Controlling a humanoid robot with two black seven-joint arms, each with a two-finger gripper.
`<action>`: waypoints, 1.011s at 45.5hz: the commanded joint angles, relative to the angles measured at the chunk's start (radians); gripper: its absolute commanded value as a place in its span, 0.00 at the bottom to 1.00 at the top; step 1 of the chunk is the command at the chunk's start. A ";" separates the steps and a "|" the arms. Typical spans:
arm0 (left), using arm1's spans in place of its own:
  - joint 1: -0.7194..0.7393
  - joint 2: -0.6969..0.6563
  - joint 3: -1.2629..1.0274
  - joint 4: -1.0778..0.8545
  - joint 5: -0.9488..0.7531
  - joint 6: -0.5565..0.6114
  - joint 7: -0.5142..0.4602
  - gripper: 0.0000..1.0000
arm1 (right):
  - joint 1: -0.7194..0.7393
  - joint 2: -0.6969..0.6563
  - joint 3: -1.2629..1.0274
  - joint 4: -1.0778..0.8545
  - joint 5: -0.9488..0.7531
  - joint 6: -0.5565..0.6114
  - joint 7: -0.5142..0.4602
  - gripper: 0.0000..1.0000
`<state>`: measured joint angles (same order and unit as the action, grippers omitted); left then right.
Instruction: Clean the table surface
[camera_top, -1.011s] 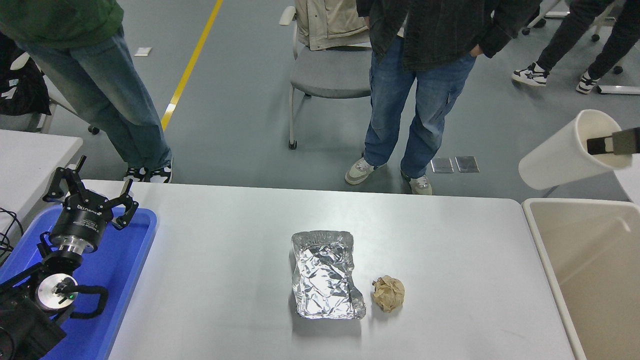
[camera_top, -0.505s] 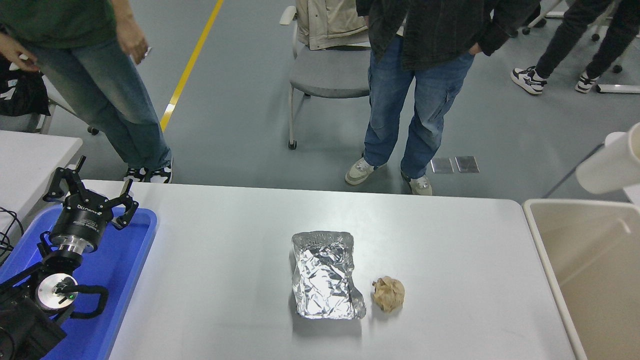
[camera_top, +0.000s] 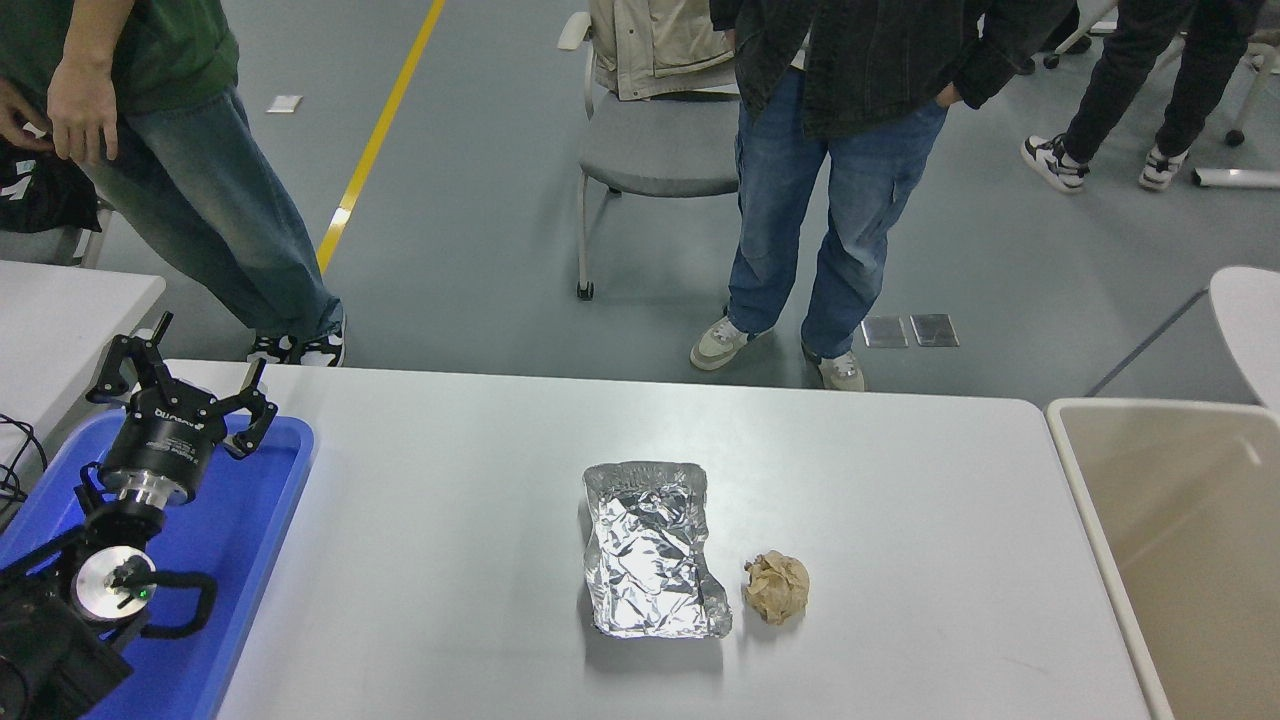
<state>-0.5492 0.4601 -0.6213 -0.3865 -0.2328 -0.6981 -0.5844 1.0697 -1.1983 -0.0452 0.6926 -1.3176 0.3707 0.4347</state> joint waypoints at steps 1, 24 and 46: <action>0.000 0.000 0.000 0.000 0.000 0.000 0.000 1.00 | -0.190 0.222 0.013 -0.240 0.024 -0.162 0.024 0.00; 0.000 0.000 0.000 0.000 0.000 0.000 -0.002 1.00 | -0.471 0.733 -0.033 -0.677 0.040 -0.358 -0.034 0.00; 0.000 0.000 0.000 0.000 0.000 0.000 -0.002 1.00 | -0.482 0.743 -0.064 -0.702 0.054 -0.438 -0.152 0.00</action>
<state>-0.5491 0.4602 -0.6213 -0.3865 -0.2331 -0.6980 -0.5855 0.5978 -0.4737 -0.1016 0.0195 -1.2683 -0.0354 0.3172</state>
